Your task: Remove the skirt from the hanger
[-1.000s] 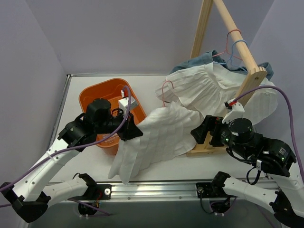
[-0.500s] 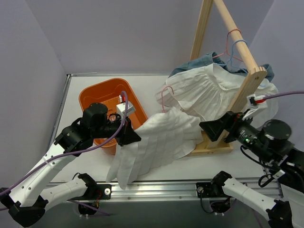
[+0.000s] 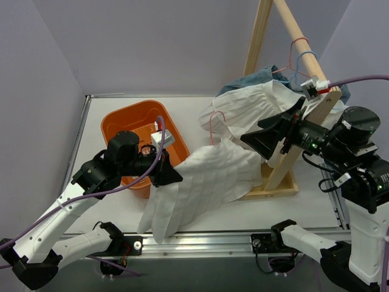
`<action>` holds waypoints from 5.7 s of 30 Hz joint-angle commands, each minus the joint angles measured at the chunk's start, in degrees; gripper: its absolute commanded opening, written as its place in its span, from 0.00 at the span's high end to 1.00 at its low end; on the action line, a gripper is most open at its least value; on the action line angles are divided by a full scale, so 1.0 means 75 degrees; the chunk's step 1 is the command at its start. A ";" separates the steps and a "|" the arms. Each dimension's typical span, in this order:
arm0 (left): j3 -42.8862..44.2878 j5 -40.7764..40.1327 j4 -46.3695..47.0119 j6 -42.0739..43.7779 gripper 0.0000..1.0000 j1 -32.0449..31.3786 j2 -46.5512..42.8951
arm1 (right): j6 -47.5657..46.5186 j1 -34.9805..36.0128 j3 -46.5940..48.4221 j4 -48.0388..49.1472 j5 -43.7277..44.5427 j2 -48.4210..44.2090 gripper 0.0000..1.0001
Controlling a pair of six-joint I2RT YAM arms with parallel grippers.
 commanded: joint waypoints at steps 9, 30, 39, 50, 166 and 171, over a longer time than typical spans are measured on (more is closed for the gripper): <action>0.0286 0.0053 0.0733 -0.0243 0.98 0.0039 -0.0097 | 0.0254 0.0307 0.0076 0.0651 0.0234 0.0886 0.12; 0.0028 0.0076 0.0557 -0.0220 0.98 0.0028 -0.0413 | 0.0710 0.4809 -0.1213 0.1237 0.6563 0.1508 0.22; -0.0043 0.0416 0.0757 -0.0232 0.98 0.0039 -0.0648 | 0.0851 0.4797 -0.1366 0.1506 0.7161 0.1847 0.30; 0.0473 0.0604 0.0675 -0.0079 0.98 0.0039 -0.0460 | 0.1109 0.4867 -0.1589 0.1928 0.7173 0.2222 0.46; 0.0743 -0.4518 -0.0802 -0.0197 0.98 0.0028 -0.4103 | 0.3089 0.4949 -0.2433 -0.1259 1.2000 0.0195 1.00; 0.0778 -0.5230 -0.1515 -0.0360 0.98 0.0028 -0.4397 | 0.3313 0.4786 -0.2210 -0.1470 1.2306 0.0184 1.00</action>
